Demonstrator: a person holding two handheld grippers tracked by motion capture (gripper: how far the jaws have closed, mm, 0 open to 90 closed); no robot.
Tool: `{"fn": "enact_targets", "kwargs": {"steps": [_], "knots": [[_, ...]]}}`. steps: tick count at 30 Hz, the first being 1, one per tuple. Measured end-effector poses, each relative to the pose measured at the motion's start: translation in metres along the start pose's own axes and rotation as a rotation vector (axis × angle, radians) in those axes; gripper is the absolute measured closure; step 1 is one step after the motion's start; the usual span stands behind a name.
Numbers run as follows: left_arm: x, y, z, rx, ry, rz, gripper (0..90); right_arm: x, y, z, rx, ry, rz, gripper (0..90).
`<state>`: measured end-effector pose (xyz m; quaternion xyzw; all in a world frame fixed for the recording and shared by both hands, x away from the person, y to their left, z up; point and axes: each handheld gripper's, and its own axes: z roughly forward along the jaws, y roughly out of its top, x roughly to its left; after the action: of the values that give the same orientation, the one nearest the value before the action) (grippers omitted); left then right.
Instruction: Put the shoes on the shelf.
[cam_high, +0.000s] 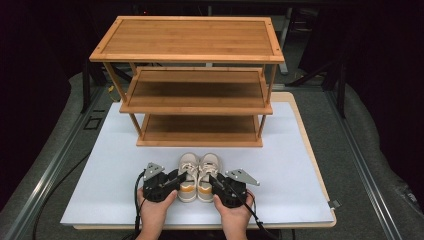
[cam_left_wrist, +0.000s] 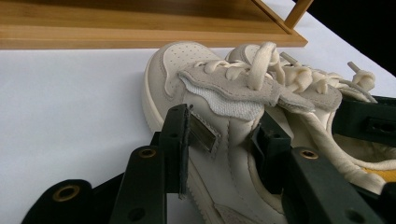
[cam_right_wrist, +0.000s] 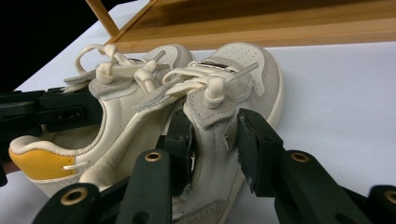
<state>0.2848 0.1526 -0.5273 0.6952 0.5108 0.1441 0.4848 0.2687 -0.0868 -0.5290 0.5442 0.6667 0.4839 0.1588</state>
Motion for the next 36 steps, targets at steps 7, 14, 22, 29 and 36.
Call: {"fn": "enact_targets", "kwargs": {"steps": [7, 14, 22, 29, 36], "knots": [[-0.001, 0.010, -0.004, -0.012, 0.003, 0.014, 62.5, 0.004, 0.010, -0.002, -0.010, 0.009, -0.019, 66.3], [-0.003, 0.021, -0.008, -0.023, -0.001, 0.020, 62.5, 0.010, 0.023, -0.006, -0.015, -0.059, -0.038, 66.2], [-0.003, 0.031, -0.012, -0.033, -0.004, 0.020, 62.5, 0.013, 0.034, -0.008, -0.026, -0.053, -0.041, 66.2], [-0.005, 0.041, -0.018, -0.040, -0.004, 0.029, 62.5, 0.018, 0.041, -0.012, -0.038, -0.051, -0.046, 66.2], [-0.008, 0.051, -0.024, -0.048, -0.004, 0.033, 62.5, 0.022, 0.052, -0.018, -0.045, -0.048, -0.044, 66.2]]}}
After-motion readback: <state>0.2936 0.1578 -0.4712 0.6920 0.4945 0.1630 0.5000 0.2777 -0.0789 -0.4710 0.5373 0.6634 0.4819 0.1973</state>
